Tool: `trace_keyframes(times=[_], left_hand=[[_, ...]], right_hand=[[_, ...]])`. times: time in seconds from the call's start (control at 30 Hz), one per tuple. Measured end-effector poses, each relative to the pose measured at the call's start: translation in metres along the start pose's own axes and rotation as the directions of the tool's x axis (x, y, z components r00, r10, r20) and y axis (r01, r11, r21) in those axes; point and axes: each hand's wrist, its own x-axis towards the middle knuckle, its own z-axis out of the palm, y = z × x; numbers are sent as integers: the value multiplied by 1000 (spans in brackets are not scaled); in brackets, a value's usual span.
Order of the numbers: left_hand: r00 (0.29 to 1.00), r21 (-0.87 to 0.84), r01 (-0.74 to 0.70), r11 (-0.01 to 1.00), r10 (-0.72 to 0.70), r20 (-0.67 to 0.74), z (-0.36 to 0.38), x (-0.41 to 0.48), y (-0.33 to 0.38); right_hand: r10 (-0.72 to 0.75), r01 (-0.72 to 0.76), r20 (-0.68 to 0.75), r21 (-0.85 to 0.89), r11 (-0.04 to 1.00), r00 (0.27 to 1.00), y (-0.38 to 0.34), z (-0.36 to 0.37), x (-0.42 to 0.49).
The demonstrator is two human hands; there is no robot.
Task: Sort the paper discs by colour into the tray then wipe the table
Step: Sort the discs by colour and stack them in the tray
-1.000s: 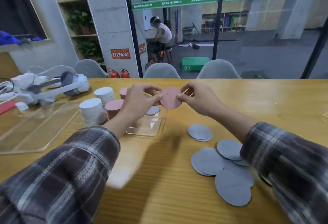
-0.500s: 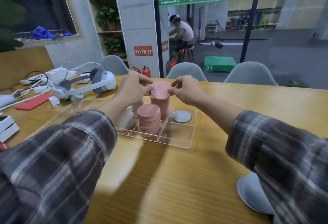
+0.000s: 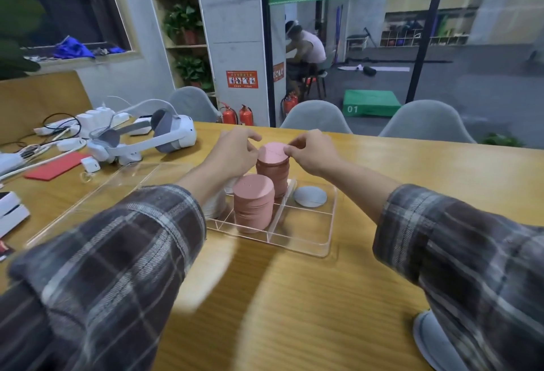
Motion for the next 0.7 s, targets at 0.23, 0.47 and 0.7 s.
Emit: trace_keyframes(times=[0.23, 0.47, 0.7], left_hand=[[982, 36, 21, 999, -27, 189, -1, 6, 5], [987, 75, -21, 997, 9, 159, 5, 7, 3], [986, 66, -31, 997, 20, 167, 2, 2, 5]], right_hand=[[-31, 29, 91, 27, 999, 995, 4, 1, -8], [-98, 98, 76, 12, 995, 992, 10, 6, -10], [-135, 138, 90, -33, 990, 987, 14, 0, -16]])
